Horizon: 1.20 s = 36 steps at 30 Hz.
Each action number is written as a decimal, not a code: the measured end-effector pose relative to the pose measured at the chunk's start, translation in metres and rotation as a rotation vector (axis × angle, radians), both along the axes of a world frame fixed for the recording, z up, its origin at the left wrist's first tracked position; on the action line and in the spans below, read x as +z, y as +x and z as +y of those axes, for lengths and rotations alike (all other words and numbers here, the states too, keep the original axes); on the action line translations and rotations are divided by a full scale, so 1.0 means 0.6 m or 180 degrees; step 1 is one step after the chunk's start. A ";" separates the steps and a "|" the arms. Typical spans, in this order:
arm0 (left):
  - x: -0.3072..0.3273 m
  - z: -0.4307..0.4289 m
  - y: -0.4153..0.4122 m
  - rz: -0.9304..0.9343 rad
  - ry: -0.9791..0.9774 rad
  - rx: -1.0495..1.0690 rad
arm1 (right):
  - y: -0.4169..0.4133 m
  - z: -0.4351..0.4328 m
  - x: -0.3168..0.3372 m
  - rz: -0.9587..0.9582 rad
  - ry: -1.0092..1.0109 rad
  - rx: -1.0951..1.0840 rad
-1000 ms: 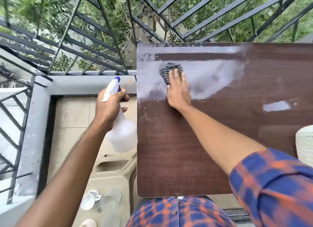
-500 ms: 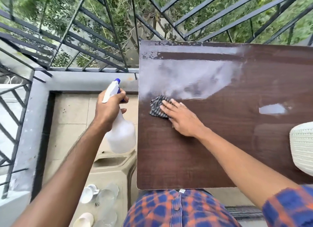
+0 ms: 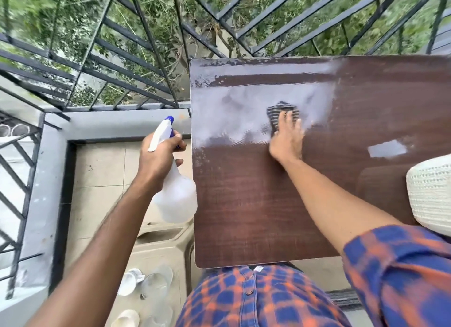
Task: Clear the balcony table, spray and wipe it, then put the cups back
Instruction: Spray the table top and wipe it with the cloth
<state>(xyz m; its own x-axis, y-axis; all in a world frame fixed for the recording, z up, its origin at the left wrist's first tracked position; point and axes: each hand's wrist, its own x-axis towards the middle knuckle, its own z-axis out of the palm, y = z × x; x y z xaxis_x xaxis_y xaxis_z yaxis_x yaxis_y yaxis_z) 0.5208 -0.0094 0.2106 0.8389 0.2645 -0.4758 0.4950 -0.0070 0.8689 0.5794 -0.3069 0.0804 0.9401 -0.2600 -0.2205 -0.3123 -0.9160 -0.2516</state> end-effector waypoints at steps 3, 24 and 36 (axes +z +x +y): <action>0.000 -0.004 -0.009 0.0011 -0.0028 0.0025 | -0.029 0.109 0.000 0.0053 0.0289 0.0969; 0.006 -0.021 -0.052 0.0050 0.0029 -0.0209 | -0.145 -0.164 -0.012 -0.0132 0.0310 0.0856; 0.026 -0.086 -0.080 -0.0041 0.0117 -0.0111 | -0.118 0.081 0.042 0.0446 0.0566 0.1516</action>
